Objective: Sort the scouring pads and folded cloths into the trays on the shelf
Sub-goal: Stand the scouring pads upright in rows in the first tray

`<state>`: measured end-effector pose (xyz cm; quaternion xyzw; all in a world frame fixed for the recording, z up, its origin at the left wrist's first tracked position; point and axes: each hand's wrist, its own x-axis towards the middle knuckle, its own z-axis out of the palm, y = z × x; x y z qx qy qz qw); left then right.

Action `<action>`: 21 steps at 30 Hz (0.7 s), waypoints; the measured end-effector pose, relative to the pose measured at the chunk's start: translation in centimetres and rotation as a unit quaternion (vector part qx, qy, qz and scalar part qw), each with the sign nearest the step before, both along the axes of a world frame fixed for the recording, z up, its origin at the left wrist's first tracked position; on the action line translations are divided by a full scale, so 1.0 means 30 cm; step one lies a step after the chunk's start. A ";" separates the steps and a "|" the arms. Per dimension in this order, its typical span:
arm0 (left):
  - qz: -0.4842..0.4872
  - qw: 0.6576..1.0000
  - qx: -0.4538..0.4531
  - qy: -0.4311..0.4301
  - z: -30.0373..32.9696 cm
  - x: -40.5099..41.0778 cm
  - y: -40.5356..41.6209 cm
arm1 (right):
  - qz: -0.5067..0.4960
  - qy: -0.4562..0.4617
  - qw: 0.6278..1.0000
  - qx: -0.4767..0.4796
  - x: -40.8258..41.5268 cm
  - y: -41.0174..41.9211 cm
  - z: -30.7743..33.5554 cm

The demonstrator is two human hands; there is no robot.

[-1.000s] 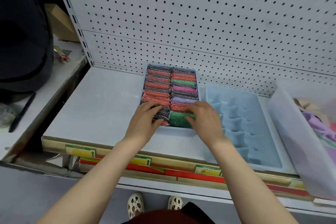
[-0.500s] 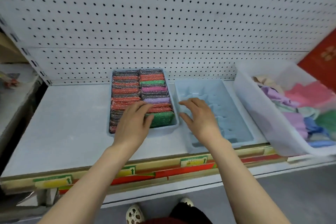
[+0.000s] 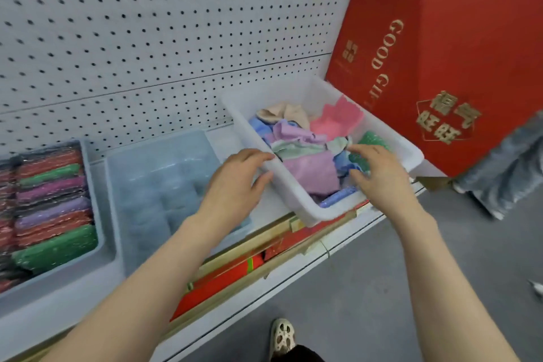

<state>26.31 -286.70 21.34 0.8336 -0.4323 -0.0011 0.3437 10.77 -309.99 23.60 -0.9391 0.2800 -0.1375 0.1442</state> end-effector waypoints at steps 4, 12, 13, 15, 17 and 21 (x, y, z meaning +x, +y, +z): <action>-0.046 0.999 0.028 -0.003 -0.007 -0.065 -0.270 | 0.065 0.143 0.986 0.055 0.006 -0.213 0.009; -0.058 0.989 0.131 0.028 -0.048 -0.140 -0.497 | 0.029 0.217 0.967 -0.128 0.144 -0.400 -0.066; -0.052 0.989 0.133 0.031 -0.049 -0.136 -0.503 | 0.029 0.210 0.970 -0.123 0.154 -0.404 -0.072; -0.044 0.990 0.132 0.036 -0.055 -0.127 -0.505 | 0.017 0.174 0.982 -0.068 0.164 -0.417 -0.080; -0.032 0.991 0.122 0.039 -0.053 -0.122 -0.503 | 0.000 0.100 0.995 -0.005 0.155 -0.426 -0.065; 0.006 0.998 0.040 0.052 -0.007 -0.106 -0.514 | 0.062 -0.083 0.984 0.143 0.111 -0.393 0.043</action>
